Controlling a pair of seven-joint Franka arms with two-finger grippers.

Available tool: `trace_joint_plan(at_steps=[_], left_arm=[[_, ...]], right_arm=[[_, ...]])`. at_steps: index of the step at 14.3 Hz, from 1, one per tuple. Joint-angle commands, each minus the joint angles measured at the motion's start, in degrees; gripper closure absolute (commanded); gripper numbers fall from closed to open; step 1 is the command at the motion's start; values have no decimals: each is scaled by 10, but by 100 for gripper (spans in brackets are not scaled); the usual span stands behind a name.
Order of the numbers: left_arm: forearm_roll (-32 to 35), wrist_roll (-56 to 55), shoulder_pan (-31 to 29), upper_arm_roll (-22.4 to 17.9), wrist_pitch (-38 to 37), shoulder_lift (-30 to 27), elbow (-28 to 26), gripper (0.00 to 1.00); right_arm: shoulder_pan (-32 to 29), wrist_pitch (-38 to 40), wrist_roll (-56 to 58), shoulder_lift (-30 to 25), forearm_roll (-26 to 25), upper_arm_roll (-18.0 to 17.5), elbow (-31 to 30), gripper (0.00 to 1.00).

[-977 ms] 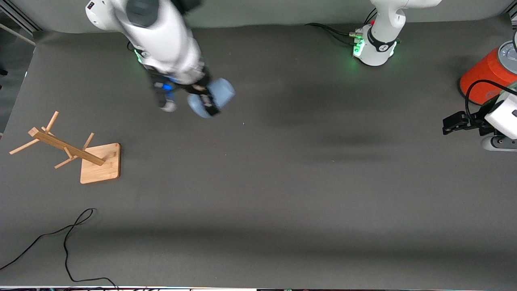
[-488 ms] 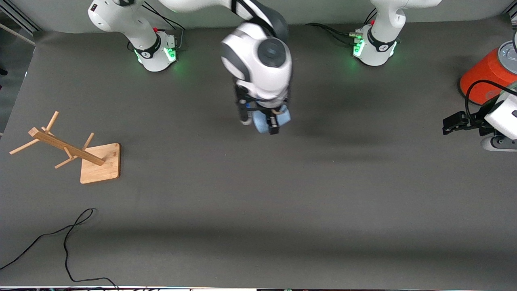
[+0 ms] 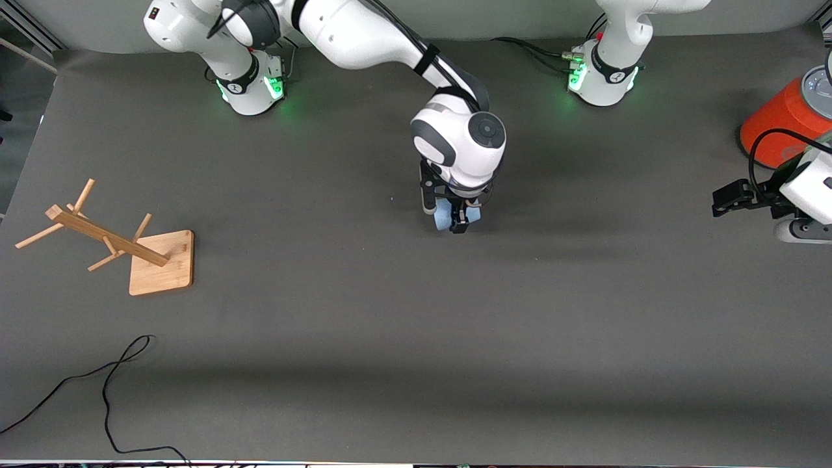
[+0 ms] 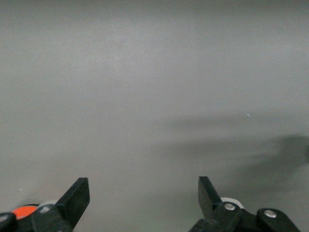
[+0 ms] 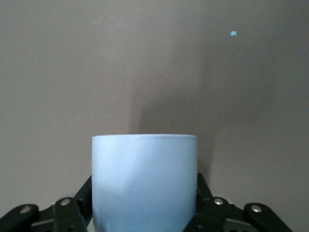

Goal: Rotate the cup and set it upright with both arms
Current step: 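Lower the cup onto its side and open the right gripper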

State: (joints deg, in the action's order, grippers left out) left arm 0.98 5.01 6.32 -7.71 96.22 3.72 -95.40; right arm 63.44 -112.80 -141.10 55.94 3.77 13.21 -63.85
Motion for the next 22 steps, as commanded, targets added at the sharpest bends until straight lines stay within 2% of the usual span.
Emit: trace_joint_plan(at_steps=[1,4,5,7,8,14,19,22], left_arm=[[3,10,0,0,-11,5,8,0],[3,10,-1,0,-11,6,8,0],[2,10,-1,0,-10,6,8,0],[2,10,-1,0,-10,6,8,0],[2,10,0,0,-10,6,8,0],[3,10,0,0,-13,9,14,0],[3,10,1,0,-13,9,14,0],[3,10,1,0,-13,11,13,0]], right_arm=[[11,-15,-37,29,-9,9,32,68],[18,-30,-59,58,-19,9,44,66],[18,-37,-65,62,-20,9,44,59],[18,-41,-66,66,-20,9,44,16],[18,-42,-66,66,-21,9,44,0],[17,-34,-60,52,-20,14,44,0],[8,62,-16,-44,-11,9,39,0],[4,156,39,-107,-10,9,36,0]])
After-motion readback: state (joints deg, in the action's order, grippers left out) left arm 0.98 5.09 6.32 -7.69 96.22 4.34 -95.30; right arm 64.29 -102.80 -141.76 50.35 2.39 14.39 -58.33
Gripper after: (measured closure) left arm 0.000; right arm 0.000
